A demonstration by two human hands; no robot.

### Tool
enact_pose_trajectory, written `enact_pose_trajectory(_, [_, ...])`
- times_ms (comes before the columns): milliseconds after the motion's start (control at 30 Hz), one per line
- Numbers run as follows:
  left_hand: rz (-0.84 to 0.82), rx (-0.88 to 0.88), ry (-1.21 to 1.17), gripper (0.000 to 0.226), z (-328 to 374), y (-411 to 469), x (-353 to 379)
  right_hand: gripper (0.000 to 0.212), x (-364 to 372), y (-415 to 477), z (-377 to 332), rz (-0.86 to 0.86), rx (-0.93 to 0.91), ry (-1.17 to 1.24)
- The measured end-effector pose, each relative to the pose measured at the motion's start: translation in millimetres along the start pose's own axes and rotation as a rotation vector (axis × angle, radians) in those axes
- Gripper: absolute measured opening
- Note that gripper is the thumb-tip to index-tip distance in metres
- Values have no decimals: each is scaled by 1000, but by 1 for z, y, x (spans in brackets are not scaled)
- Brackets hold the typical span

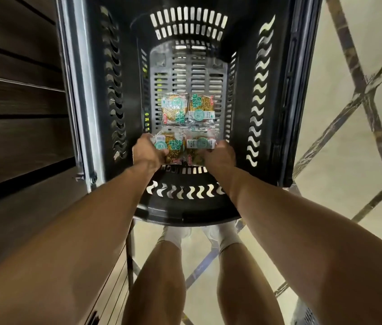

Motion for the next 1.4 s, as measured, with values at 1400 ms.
enact_pose_trajectory(1400, [542,606,596,51,263,-638,-268,66,-300,-607,-273,477,-808,-880])
Point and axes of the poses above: each hand's wrist, its own y-axis towards the middle knuckle, its own x-axis out of the palm, z = x × y, the point moved 7 cm from there along y, towards the middle knuckle, and after that the axes turned 6 degrees about -z, right-handed, at the moved point
